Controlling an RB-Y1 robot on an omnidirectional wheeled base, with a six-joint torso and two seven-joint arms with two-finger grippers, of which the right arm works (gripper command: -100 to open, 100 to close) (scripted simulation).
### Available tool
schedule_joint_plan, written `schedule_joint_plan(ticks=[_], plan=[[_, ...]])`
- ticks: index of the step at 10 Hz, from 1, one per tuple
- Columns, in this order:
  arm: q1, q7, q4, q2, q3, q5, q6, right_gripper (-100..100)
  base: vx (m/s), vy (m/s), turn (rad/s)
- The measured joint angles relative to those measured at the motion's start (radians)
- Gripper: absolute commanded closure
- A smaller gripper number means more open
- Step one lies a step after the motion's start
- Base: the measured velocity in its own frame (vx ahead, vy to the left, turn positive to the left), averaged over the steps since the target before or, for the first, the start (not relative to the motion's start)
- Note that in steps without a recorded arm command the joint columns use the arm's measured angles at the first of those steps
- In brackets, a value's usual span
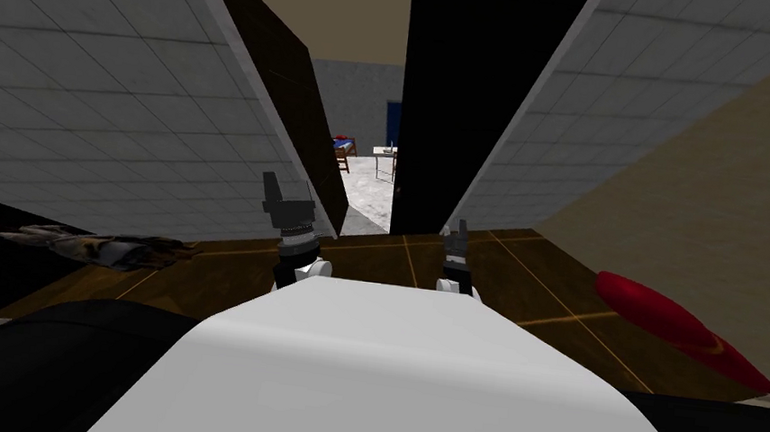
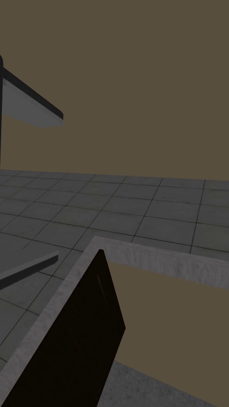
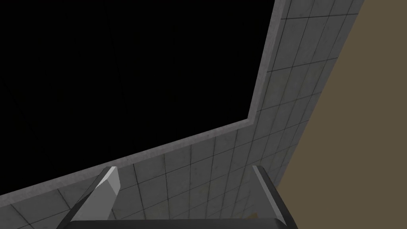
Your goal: Push the door open
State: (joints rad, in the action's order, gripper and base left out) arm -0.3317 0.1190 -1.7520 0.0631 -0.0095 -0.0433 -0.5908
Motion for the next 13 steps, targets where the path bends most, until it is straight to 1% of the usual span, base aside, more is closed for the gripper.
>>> schedule_joint_plan(ticks=[2, 4, 5, 6, 7, 8, 9, 10, 12, 13], plan=[[0.018, -0.005, 0.048, 0.006, -0.007, -0.004, -0.013, -100, 0.065, 0.01, 0.05], [0.034, -0.008, 0.087, 0.014, -0.015, -0.01, -0.018, -100, 0.081, 0.012, 0.125], [0.048, -0.011, 0.116, 0.017, -0.02, -0.012, -0.024, -100, 0.12, 0.001, 0.113], [0.065, -0.015, 0.157, 0.019, -0.025, -0.015, -0.037, -100, 0.117, -0.001, 0.109], [0.078, -0.02, 0.189, 0.02, -0.029, -0.017, -0.045, -100, 0.096, 0.003, 0.109], [0.093, -0.025, 0.22, 0.022, -0.034, -0.02, -0.047, -100, 0.101, 0.004, 0.147], [0.109, -0.026, 0.25, 0.029, -0.042, -0.025, -0.047, -100, 0.105, 0.005, 0.133], [0.117, -0.029, 0.274, 0.03, -0.045, -0.027, -0.051, -100, 0.097, 0.007, 0.111], [0.146, -0.039, 0.34, 0.031, -0.054, -0.032, -0.068, -100, 0.103, 0.002, 0.103], [0.157, -0.043, 0.367, 0.033, -0.058, -0.035, -0.072, -100, 0.105, 0.002, 0.137]])
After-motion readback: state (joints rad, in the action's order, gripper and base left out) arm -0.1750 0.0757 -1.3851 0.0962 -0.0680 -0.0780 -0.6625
